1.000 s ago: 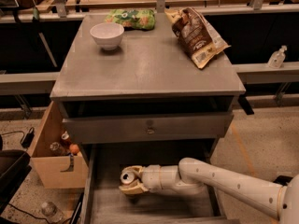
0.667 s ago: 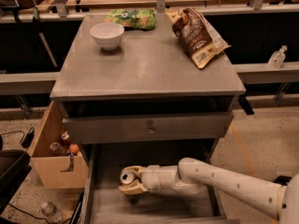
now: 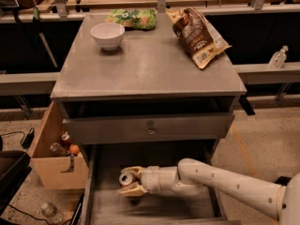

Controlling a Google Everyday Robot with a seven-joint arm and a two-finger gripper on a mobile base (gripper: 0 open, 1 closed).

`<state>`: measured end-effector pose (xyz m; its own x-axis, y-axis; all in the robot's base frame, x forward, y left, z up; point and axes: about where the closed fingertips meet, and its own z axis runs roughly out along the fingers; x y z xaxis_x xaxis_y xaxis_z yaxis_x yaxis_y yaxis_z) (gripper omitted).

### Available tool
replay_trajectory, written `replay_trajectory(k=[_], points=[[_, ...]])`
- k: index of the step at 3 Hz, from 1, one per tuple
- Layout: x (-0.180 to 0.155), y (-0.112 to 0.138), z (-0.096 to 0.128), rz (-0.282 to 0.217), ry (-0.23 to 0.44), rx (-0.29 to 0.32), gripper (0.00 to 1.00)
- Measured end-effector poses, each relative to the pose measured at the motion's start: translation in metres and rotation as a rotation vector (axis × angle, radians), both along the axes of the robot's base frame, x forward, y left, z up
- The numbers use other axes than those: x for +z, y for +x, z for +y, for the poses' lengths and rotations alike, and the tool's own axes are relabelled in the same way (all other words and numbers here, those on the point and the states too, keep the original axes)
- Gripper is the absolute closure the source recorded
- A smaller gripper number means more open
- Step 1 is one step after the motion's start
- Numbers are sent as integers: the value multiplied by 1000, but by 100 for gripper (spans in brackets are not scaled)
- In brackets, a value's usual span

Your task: Place orange can into middle drawer

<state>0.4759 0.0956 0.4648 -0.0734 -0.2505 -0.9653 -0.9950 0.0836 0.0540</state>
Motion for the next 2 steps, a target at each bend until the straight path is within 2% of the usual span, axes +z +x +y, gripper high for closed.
replay_trajectory(k=[1, 2], points=[[0, -1, 1, 1, 1, 3, 0], [0, -1, 2, 1, 1, 3, 0]])
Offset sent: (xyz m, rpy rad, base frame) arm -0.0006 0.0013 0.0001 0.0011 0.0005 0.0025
